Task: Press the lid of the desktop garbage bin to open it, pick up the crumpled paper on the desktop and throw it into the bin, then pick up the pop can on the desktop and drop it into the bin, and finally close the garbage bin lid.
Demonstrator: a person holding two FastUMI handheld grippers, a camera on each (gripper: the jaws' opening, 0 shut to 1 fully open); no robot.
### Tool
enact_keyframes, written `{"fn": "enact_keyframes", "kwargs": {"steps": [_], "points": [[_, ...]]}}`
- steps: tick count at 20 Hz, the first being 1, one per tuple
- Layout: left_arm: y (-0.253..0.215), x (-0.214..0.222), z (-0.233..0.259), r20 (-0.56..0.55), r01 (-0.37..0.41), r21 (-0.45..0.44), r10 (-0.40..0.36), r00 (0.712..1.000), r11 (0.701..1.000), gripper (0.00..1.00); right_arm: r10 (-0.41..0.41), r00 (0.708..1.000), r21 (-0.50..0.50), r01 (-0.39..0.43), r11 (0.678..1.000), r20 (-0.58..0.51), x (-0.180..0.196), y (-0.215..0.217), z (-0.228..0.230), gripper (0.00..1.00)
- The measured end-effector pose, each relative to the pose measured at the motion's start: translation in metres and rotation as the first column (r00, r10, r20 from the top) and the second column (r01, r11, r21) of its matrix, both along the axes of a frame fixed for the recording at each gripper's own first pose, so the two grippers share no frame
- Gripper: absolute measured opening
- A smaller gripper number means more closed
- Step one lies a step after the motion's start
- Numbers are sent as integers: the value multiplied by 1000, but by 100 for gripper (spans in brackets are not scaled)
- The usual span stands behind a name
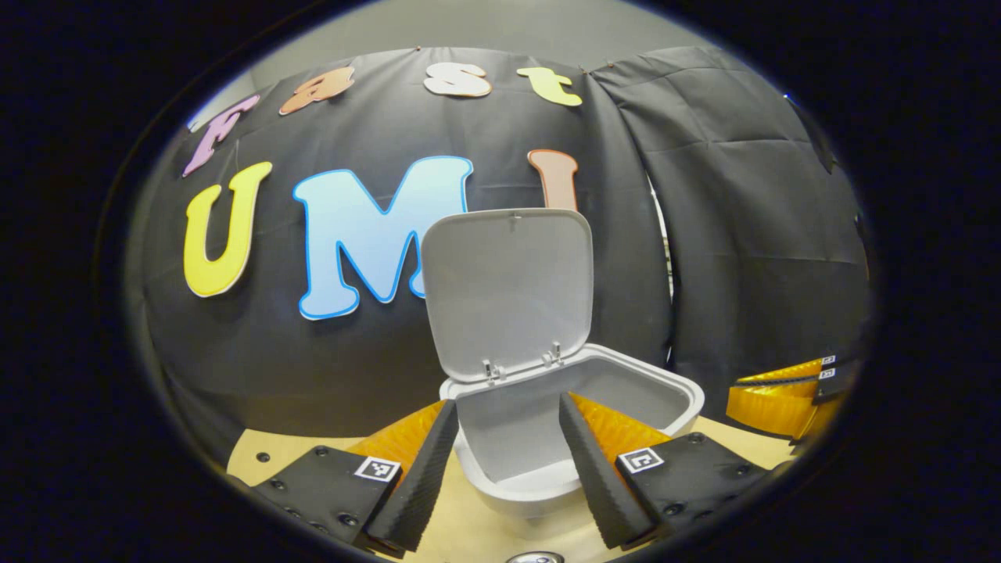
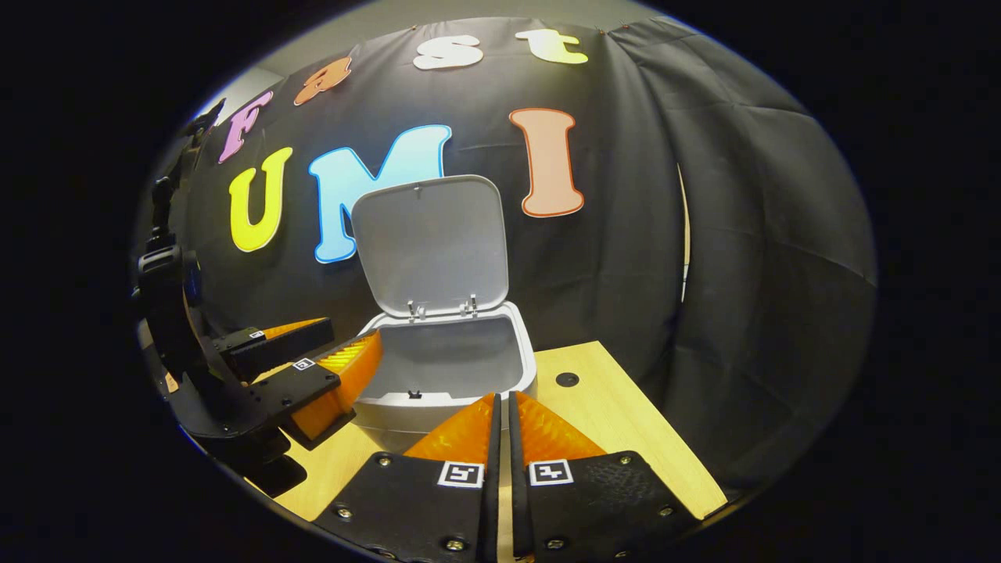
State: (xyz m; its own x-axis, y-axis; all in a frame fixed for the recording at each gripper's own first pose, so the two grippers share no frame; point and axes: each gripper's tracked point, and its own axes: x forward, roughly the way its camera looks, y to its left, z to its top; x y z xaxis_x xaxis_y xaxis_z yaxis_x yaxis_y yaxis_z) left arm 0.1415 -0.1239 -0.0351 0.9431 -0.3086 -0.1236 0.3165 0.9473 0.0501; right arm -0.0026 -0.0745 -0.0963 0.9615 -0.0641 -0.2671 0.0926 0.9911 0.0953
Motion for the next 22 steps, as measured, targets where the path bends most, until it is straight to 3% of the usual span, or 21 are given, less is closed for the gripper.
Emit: {"fn": "enact_keyframes", "kwargs": {"steps": [2, 3, 4, 10, 17, 18, 22], "points": [[10, -2, 0, -2, -20, -3, 20, 1000, 1000, 94, 28, 1000, 8, -28, 1000, -7, 0, 9, -3, 7], [16, -3, 0, -4, -31, -5, 31, 1000, 1000, 94, 44, 999, 11, -43, 999, -13, 1, 15, -5, 7], [22, -4, -1, -7, -44, -8, 44, 999, 999, 86, 61, 998, 12, -61, 998, -17, 0, 21, -6, 7], [72, -10, -4, -21, -149, -17, 149, 989, 989, 90, 178, 983, 2, -178, 984, -37, -2, 63, -14, 7], [127, -25, -13, -57, -268, -37, 266, 962, 963, 94, 303, 946, 32, -301, 953, -118, -9, 104, -46, 7], [133, -28, -13, -58, -282, -37, 279, 958, 959, 86, 317, 939, 40, -315, 948, -131, -10, 110, -52, 7], [153, -37, -14, -63, -328, -41, 325, 944, 944, 86, 369, 913, 60, -364, 929, -171, -11, 128, -65, 9]]}}
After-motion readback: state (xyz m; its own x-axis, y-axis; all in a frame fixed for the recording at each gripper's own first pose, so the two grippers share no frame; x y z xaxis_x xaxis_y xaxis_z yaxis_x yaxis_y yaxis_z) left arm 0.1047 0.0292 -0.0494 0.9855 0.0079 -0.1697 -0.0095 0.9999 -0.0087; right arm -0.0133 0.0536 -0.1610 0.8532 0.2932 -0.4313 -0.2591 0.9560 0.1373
